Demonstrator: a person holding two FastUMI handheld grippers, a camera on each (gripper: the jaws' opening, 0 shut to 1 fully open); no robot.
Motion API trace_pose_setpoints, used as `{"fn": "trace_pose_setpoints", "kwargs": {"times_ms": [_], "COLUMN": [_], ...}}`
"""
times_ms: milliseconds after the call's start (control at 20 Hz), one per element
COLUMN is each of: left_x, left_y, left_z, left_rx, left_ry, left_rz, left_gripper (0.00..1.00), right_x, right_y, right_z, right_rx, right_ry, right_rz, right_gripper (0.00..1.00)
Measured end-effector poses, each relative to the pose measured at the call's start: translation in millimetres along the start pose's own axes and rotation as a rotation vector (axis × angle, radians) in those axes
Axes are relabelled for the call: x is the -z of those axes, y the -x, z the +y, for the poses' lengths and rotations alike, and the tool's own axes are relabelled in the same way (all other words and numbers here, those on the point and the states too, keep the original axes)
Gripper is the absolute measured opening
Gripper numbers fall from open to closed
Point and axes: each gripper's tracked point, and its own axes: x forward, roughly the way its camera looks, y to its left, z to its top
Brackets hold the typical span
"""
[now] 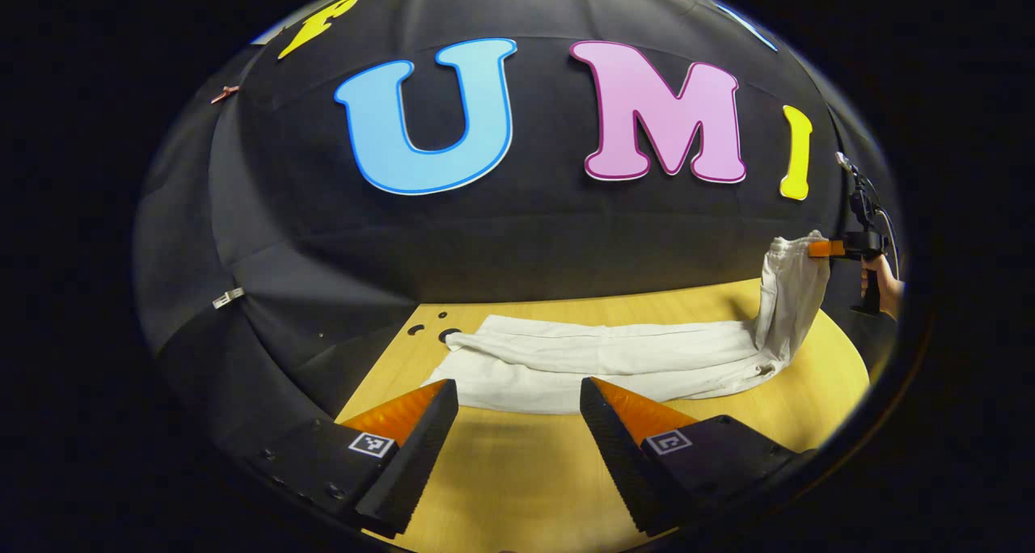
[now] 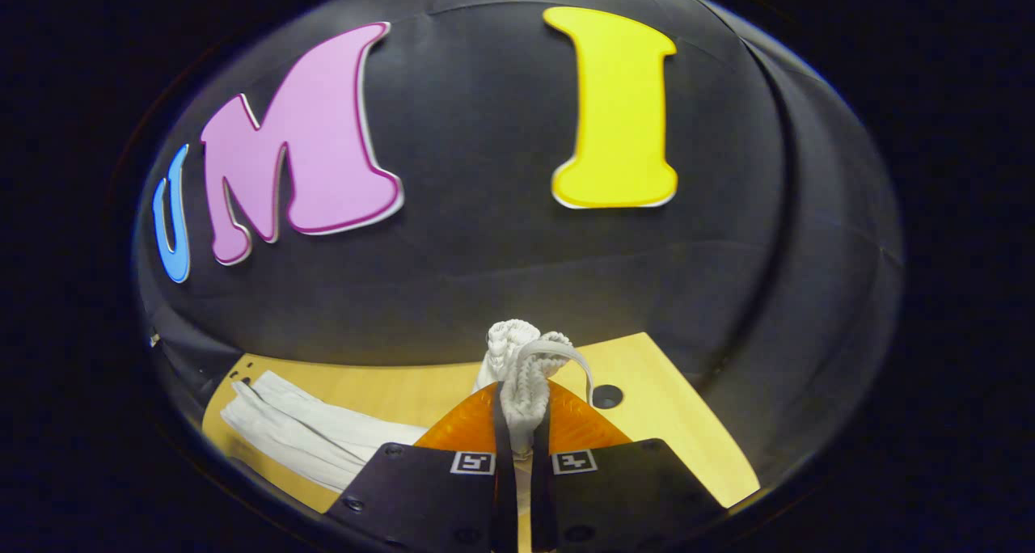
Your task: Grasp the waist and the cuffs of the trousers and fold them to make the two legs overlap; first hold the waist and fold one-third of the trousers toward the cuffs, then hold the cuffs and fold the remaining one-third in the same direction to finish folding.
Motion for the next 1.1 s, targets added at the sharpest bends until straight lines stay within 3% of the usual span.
{"fn": "trace_pose_setpoints", "kwargs": {"times_ms": [300,450,750,1000,1100], "left_x": [34,45,59,76,81], "left_y": [9,3,-58,-128,-158], "left_z": [42,54,75,100,112], "left_rx": [-0.054,-0.062,-0.073,-0.089,-0.109], "left_ry": [0.052,0.086,0.164,0.165,0.158], "left_rz": [0.035,0.034,0.012,0.023,0.032], "left_gripper": [0.97,0.97,0.98,0.98,0.98], "right_x": [37,71,140,195,207], "right_y": [-14,-19,-23,-14,-8], "right_z": [132,177,236,275,286], "right_rx": [-0.169,-0.221,-0.289,-0.360,-0.388], "right_ry": [-0.028,-0.016,0.034,0.063,0.073], "right_rz": [-0.021,0.002,0.050,0.110,0.121], "right_gripper": [0.11,0.11,0.12,0.23,0.32]}}
